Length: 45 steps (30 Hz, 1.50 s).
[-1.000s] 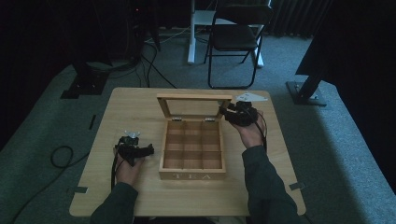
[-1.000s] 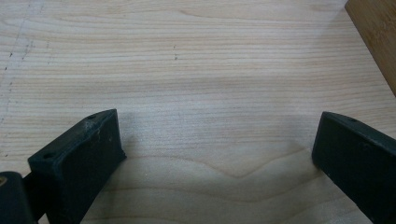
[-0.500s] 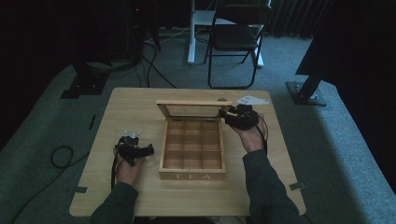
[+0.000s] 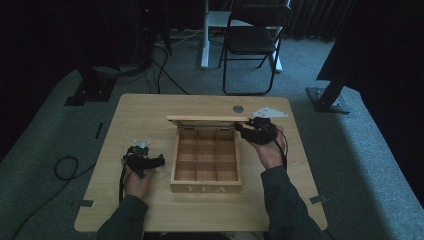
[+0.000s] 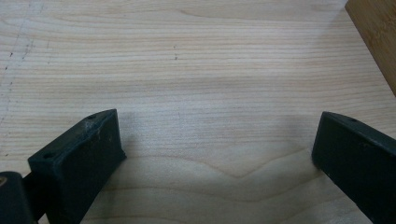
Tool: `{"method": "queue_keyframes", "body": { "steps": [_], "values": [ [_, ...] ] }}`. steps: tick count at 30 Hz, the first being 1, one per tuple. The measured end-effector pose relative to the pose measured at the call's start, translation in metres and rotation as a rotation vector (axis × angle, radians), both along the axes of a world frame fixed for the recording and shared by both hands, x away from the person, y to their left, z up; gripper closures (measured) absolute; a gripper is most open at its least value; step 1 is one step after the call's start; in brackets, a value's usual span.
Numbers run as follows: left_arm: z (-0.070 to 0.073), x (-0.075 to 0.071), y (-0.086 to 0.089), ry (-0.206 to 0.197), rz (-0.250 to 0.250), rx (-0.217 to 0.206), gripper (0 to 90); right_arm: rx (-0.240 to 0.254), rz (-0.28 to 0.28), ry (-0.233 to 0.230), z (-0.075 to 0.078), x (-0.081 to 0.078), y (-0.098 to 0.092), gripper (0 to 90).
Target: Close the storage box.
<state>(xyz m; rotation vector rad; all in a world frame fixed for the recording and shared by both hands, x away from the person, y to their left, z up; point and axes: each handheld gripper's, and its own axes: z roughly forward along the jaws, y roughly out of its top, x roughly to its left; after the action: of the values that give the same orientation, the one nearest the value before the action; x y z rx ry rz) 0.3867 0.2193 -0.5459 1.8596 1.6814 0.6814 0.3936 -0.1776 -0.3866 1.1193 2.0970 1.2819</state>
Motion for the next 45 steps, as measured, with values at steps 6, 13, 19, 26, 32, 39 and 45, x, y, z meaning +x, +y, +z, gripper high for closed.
{"method": "queue_keyframes", "body": {
  "steps": [6,13,19,26,32,39,45],
  "values": [
    [0.0,0.0,0.0,-0.002,0.003,-0.003,1.7,-0.017,0.002,-0.013,0.0,-0.006,0.002,54.7],
    [0.0,0.0,0.0,-0.003,0.004,-0.003,1.7,0.009,0.0,-0.018,0.0,-0.015,0.0,53.9],
    [0.0,0.0,0.0,-0.001,0.004,-0.001,1.7,0.003,0.004,-0.014,-0.003,-0.02,0.001,53.0],
    [0.0,0.0,-0.001,-0.009,0.01,-0.007,1.7,0.008,-0.003,-0.008,-0.004,-0.024,0.001,52.3],
    [0.0,0.0,0.0,-0.004,0.006,-0.003,1.7,-0.004,0.0,-0.01,-0.005,-0.027,0.002,51.5],
    [0.0,0.0,0.0,-0.003,0.004,-0.001,1.7,-0.016,0.008,-0.016,-0.004,-0.032,0.003,50.3],
    [0.0,0.0,0.0,-0.003,0.003,0.0,1.7,-0.017,0.013,-0.018,-0.005,-0.036,0.002,49.8]
  ]
}}
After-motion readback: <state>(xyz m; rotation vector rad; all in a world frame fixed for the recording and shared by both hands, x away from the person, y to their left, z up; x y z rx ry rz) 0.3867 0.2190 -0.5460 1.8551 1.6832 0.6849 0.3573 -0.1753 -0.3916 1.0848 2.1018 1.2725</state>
